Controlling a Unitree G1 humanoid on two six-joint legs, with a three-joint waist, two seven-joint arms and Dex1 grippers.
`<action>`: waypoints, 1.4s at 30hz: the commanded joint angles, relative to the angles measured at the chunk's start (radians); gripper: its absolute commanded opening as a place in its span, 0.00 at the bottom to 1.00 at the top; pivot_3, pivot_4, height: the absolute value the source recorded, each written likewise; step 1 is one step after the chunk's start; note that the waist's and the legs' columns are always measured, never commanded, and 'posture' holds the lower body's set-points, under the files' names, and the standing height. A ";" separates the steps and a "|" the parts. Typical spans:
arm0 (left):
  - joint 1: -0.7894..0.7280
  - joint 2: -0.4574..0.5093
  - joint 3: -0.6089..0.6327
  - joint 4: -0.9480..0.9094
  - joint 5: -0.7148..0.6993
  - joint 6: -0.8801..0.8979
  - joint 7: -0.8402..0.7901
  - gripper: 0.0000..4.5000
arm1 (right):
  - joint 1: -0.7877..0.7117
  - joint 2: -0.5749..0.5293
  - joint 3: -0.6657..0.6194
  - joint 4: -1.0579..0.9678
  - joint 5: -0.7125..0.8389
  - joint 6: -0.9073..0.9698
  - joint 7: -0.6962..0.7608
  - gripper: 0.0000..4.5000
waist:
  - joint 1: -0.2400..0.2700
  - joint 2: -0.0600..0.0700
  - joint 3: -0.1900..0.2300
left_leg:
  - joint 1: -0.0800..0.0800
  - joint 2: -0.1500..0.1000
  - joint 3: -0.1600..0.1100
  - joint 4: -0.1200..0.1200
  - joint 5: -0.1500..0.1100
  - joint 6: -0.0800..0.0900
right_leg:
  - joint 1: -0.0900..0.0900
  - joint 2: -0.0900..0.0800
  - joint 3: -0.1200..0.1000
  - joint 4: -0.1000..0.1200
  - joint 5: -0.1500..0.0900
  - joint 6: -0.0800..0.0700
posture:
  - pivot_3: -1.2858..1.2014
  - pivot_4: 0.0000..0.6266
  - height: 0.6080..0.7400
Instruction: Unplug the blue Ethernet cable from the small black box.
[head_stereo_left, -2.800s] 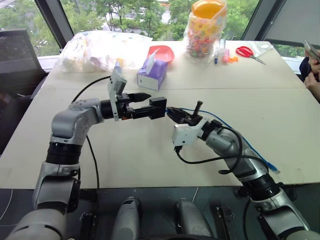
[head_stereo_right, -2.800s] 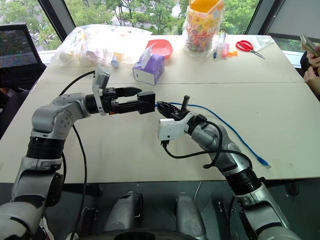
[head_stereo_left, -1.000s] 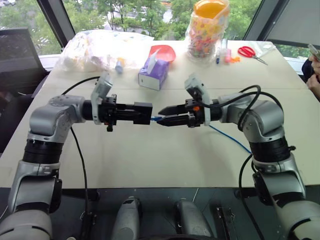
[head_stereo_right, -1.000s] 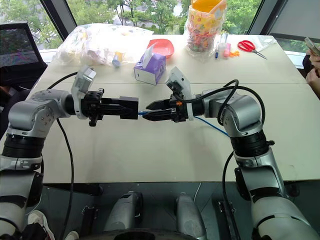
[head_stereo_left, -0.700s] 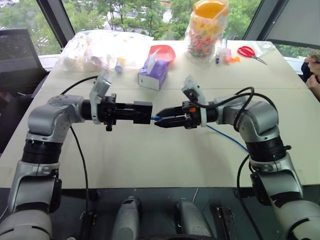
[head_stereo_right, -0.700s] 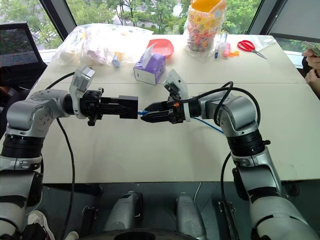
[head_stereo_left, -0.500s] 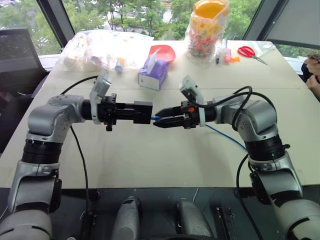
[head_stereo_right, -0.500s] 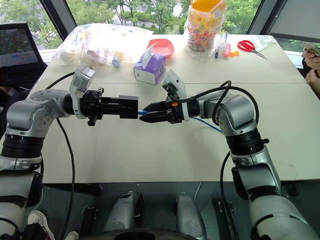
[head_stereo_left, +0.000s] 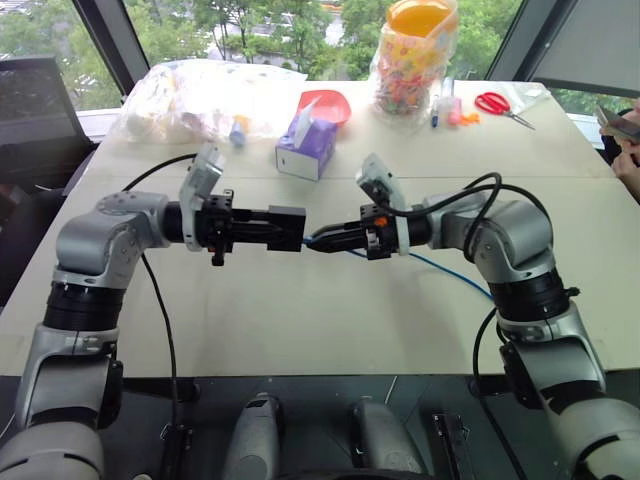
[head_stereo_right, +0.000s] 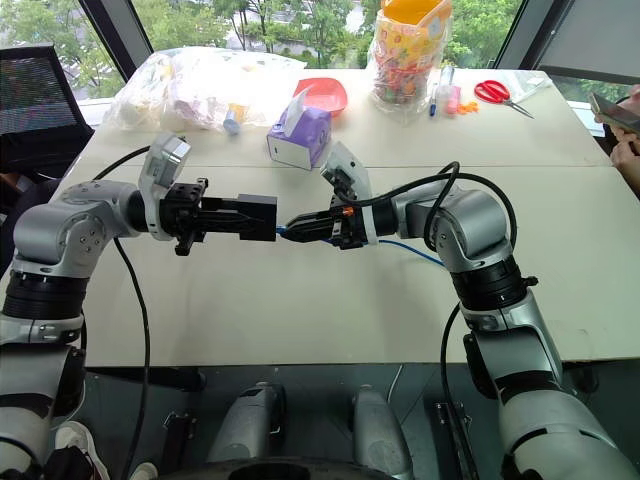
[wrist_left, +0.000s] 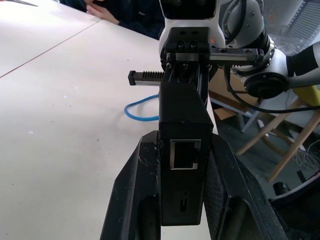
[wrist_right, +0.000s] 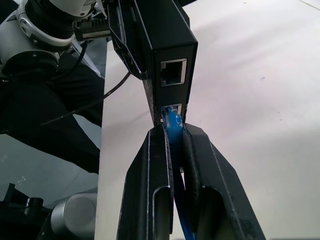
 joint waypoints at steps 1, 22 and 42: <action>-0.003 0.012 0.017 -0.032 -0.006 -0.014 -0.002 0.11 | -0.035 0.004 -0.014 -0.034 0.028 0.001 0.000 0.00 | 0.000 0.000 0.000 | 0.000 0.000 0.000 0.000 0.000 0.000 | 0.000 0.000 0.000 0.000 0.000 0.000 | 0.52 0.24 0.96; 0.007 0.057 0.055 -0.016 0.002 -0.032 0.007 0.11 | 0.017 -0.073 -0.048 0.146 -0.134 -0.211 -0.134 0.00 | -0.003 0.000 0.000 | 0.000 0.000 0.000 -0.001 0.000 0.000 | -0.001 0.000 0.000 -0.001 0.000 0.000 | 0.52 0.24 0.96; 0.158 -0.347 -0.048 0.155 0.358 -0.563 0.483 0.11 | -0.166 0.144 -0.056 0.768 -0.479 -0.564 -0.474 0.99 | -0.001 0.000 0.000 | 0.000 0.000 0.002 -0.001 0.000 0.000 | -0.001 -0.001 0.001 0.000 0.001 0.001 | 0.52 0.24 0.96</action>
